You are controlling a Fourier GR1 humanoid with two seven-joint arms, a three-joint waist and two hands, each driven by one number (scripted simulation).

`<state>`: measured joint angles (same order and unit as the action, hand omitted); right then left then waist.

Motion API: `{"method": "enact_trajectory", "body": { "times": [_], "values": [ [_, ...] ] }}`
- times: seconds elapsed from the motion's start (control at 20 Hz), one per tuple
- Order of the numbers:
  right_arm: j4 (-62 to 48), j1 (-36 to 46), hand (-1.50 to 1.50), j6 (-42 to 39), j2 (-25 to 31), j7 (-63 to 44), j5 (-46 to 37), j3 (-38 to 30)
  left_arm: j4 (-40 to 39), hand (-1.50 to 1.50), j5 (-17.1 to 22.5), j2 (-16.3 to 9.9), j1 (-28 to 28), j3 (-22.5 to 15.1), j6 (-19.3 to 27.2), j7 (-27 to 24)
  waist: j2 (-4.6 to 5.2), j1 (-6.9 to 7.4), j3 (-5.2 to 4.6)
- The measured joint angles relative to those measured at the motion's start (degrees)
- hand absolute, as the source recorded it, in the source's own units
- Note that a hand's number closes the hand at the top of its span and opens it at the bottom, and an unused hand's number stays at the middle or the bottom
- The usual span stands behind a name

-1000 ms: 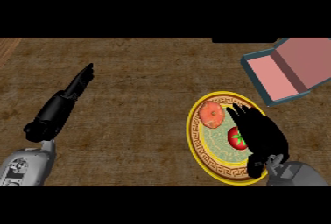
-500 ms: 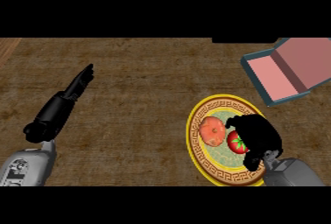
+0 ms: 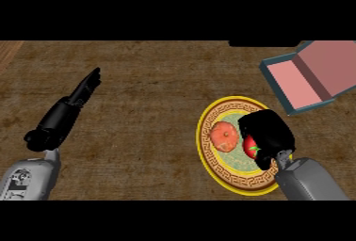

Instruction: Pick the tomato from the plate and place it in the cardboard box

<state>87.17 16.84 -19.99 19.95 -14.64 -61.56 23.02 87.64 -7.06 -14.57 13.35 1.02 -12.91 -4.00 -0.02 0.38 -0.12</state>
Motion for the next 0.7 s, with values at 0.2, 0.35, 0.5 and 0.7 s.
{"method": "enact_trajectory", "body": {
  "times": [0.2, 0.35, 0.5, 0.7],
  "values": [
    [-11.3, 10.8, 1.5, 1.6, -7.4, -5.4, 2.0, -7.2, 0.8, 0.0, -0.3, 0.6, 1.1, -1.5, -0.7, -0.1, 0.98, 2.93, 0.15],
    [-19.0, 19.2, 1.5, 4.9, -11.0, -8.7, 2.4, -12.1, 0.8, 0.0, -0.5, 1.0, 2.1, -2.3, -0.9, 0.0, 1.58, 4.47, 0.2],
    [-26.6, 27.2, 1.5, 9.7, -12.5, -9.9, 0.8, -14.7, 0.9, 0.0, -0.4, 1.1, 2.5, -2.6, -1.3, 0.1, 1.65, 4.97, 0.19],
    [-35.6, 36.8, 1.5, 15.5, -12.9, -9.6, -2.7, -15.6, 0.0, 0.0, -0.5, 1.2, 3.1, -2.2, -1.1, 0.6, 1.49, 4.43, 0.14]
  ]
}}
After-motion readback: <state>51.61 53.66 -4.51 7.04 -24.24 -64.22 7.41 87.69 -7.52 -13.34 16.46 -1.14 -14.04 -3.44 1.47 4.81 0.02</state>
